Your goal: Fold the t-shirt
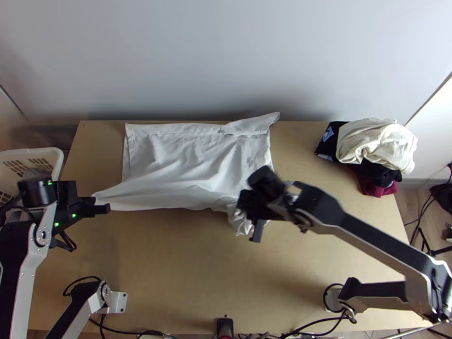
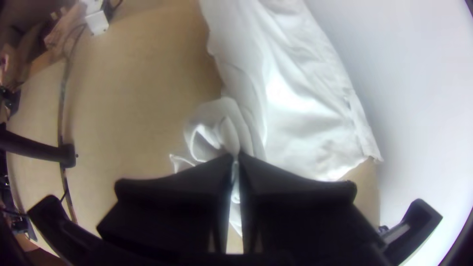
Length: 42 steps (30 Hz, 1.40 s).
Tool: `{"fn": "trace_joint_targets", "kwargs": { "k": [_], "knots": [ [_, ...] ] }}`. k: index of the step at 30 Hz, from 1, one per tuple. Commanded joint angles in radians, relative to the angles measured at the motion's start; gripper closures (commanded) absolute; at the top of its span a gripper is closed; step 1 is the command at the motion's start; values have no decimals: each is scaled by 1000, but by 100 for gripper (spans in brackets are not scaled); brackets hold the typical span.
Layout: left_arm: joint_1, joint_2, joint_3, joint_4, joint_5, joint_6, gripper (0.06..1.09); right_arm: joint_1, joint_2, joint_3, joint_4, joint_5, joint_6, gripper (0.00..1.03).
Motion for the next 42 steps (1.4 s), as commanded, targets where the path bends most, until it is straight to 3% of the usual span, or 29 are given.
{"fn": "trace_joint_targets", "kwargs": {
  "k": [1, 9, 24, 33, 42],
  "knots": [
    [0, -27, 66, -46, 0, -2, 105, -72, -109, -1, -52, -5, 13, 100],
    [-7, -59, 144, -127, 1, 40, 105, -26, -166, 99, -236, -22, 16, 100],
    [-102, -180, 111, -310, 11, 118, 105, 84, -166, 141, -491, -245, 152, 100],
    [-105, -225, 146, -463, 34, 204, 105, 135, -112, 125, -543, -361, 185, 100],
    [-116, -238, 94, -537, 64, 242, 105, 159, -69, 65, -542, -387, 185, 100]
  ]
}}
